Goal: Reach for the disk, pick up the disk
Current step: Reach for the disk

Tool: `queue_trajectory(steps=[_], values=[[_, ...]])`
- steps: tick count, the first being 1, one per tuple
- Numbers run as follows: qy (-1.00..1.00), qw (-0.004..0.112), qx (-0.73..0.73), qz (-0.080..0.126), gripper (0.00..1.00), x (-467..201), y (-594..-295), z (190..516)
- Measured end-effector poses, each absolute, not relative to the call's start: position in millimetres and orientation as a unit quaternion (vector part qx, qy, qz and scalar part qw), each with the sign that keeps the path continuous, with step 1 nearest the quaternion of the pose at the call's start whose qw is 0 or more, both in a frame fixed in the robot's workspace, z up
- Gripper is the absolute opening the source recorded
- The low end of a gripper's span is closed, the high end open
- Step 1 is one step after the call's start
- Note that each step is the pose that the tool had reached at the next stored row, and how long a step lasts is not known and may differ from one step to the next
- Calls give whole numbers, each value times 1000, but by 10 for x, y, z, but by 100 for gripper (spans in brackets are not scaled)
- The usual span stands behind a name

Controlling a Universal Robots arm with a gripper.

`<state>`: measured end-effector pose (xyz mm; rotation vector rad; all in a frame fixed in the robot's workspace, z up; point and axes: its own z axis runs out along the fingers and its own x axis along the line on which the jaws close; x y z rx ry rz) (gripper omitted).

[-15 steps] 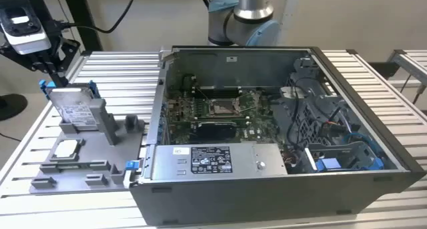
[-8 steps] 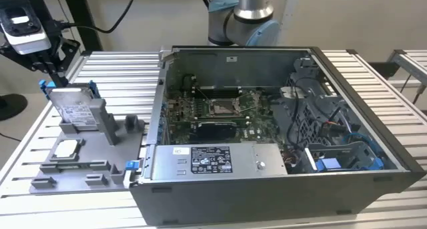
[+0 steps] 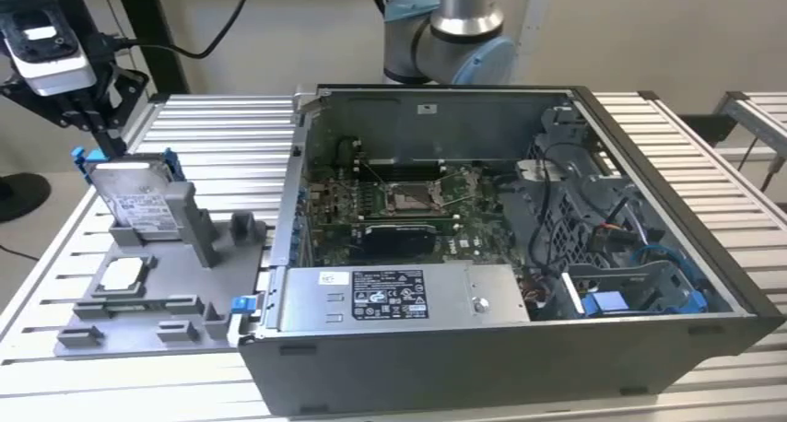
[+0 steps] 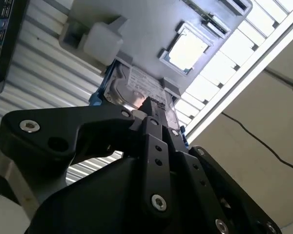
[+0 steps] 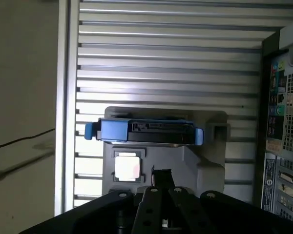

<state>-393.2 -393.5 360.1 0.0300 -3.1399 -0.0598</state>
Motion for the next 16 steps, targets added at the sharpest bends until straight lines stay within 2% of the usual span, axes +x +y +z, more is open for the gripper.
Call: queue_trajectory(steps=[8,16], values=[[-1000,0,10,-19,0,-4080,-3735,3595],[-1000,1,12,-19,0,-4268,-3656,3587]])
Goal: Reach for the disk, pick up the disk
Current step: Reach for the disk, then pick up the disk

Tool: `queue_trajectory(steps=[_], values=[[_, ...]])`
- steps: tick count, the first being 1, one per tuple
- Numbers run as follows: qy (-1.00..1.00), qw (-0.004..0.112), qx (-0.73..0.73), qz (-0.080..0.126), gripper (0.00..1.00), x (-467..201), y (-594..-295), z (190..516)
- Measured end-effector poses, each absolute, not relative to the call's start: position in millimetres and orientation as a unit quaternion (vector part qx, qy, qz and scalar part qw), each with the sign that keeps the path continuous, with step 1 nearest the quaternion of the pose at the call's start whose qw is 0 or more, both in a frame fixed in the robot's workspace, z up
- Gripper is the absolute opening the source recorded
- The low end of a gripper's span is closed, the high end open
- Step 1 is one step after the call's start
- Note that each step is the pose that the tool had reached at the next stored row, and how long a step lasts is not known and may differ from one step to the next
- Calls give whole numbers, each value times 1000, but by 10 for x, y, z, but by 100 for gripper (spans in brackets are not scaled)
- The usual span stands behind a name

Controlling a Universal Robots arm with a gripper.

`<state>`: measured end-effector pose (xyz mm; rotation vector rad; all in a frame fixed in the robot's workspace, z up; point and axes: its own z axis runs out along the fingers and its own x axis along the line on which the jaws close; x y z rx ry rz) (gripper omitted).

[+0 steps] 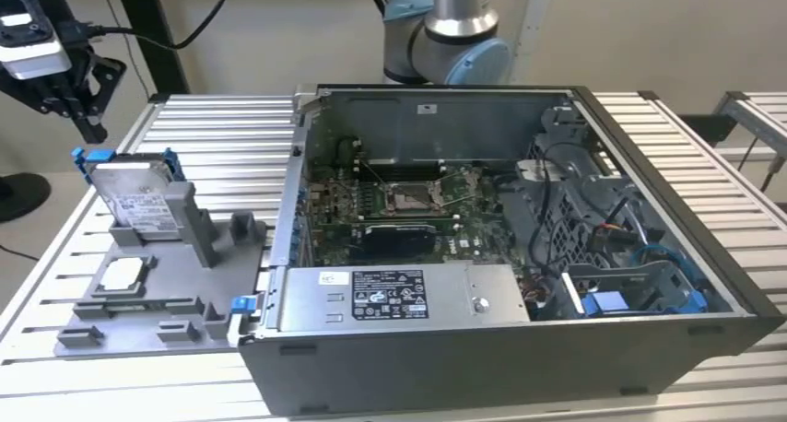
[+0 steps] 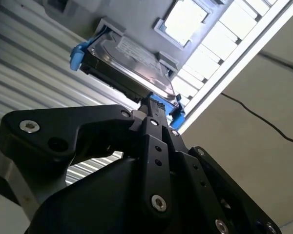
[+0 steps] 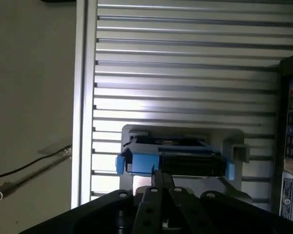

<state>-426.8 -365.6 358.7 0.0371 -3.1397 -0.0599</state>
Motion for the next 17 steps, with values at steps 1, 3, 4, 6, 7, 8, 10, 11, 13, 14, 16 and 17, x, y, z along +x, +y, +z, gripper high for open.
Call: queue_trajectory(steps=[1,3,4,6,7,8,10,11,13,14,16,17], values=[[-1000,0,12,-19,0,-4290,-3655,3585],[-1000,0,12,-19,0,-4319,-3655,3584],[-1000,1,13,-19,0,-4325,-3655,3584],[-1000,1,13,-19,0,-4336,-3655,3582],[-1000,0,13,-19,0,-4340,-3655,3582],[-1000,0,13,-19,0,-4340,-3655,3582],[-1000,1,13,-19,0,-4341,-3655,3582],[-1000,1,13,-19,0,-4341,-3655,3582],[-1000,0,13,-19,0,-4342,-3655,3582],[-1000,0,13,-19,0,-4342,-3655,3582],[-1000,1,18,-19,0,-4343,-3655,3582],[-1000,1,24,-19,0,-4344,-3655,3582]])
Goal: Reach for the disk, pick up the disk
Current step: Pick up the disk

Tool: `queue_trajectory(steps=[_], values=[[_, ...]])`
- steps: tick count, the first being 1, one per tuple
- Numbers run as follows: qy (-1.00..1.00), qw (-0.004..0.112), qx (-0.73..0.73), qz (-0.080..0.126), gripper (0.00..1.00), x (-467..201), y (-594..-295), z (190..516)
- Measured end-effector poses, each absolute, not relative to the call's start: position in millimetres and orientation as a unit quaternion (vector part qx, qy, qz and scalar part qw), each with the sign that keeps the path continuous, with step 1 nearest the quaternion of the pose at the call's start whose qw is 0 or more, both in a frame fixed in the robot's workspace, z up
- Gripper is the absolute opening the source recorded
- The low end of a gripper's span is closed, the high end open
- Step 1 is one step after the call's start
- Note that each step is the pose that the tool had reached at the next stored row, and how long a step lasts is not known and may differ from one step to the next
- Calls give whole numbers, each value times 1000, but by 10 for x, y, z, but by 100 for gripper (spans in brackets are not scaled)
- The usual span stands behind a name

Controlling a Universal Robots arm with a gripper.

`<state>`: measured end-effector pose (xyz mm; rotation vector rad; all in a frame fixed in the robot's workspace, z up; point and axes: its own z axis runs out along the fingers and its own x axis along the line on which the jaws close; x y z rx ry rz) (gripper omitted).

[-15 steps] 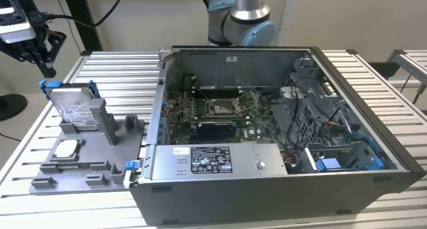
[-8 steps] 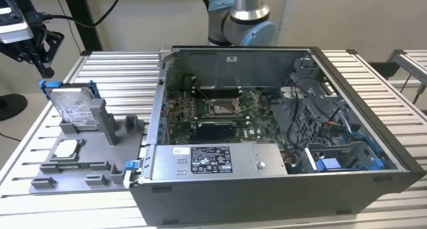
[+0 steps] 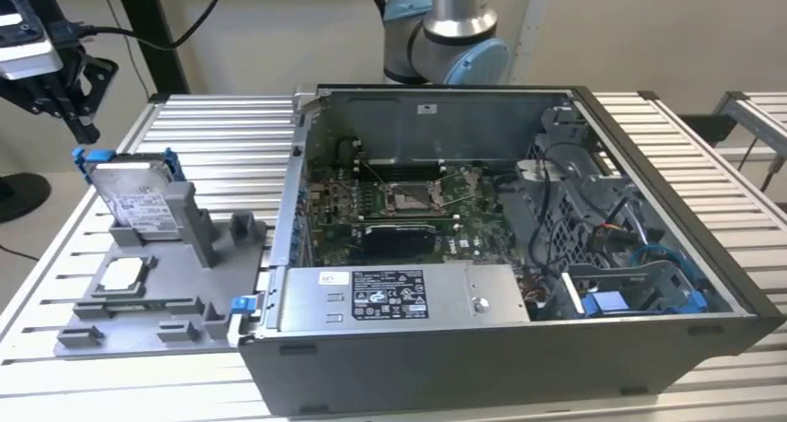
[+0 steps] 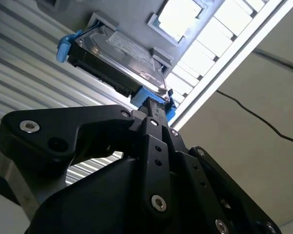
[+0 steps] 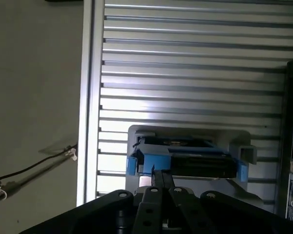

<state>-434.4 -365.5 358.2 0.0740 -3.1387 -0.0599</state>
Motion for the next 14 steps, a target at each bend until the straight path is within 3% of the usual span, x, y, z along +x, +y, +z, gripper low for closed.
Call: queue_trajectory(steps=[14], values=[[-989,3,148,-19,0,-4345,-3655,3582]])
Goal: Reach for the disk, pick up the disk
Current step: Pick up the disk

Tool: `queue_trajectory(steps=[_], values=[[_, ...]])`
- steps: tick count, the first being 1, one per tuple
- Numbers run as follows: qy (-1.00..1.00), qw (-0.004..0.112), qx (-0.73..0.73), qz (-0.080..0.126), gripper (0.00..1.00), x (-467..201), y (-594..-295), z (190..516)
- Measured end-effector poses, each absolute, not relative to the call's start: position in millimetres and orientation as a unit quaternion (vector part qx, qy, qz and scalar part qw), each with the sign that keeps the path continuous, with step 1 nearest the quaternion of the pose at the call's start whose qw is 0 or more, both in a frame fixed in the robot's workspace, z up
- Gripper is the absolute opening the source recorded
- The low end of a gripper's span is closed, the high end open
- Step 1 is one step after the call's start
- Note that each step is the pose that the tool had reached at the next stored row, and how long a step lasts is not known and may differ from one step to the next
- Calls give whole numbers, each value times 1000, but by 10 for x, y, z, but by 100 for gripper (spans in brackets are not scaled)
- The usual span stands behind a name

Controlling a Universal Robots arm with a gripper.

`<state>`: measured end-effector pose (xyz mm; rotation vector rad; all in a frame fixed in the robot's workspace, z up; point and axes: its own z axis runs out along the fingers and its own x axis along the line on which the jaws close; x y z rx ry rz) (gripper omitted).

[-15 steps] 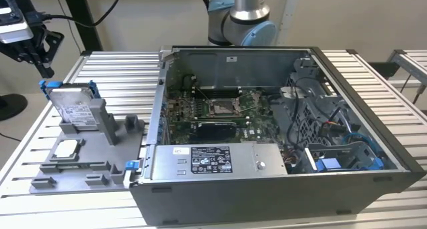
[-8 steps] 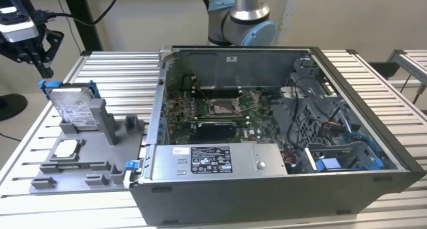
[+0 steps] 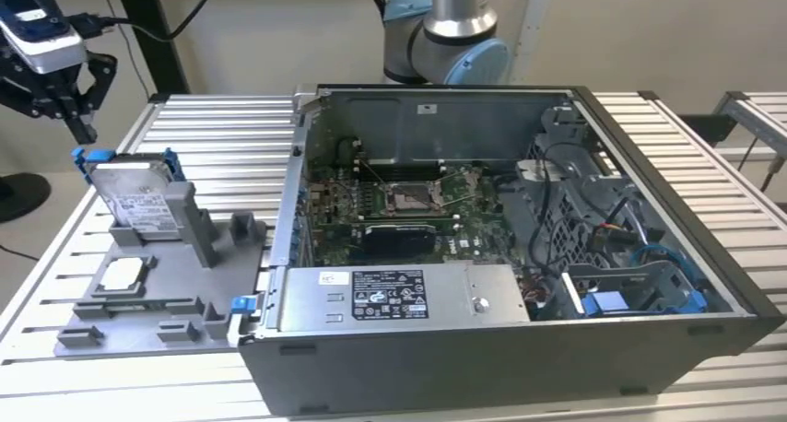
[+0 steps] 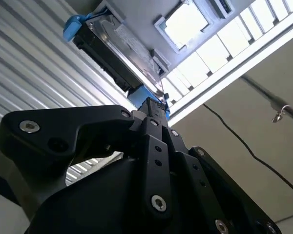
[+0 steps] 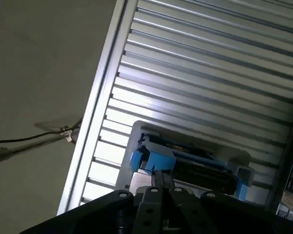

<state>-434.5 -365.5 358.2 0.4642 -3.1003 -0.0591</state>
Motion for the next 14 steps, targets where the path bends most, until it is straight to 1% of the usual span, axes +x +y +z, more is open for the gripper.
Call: queue_trajectory(steps=[14], values=[[-962,5,273,-18,0,-4345,-3655,3582]])
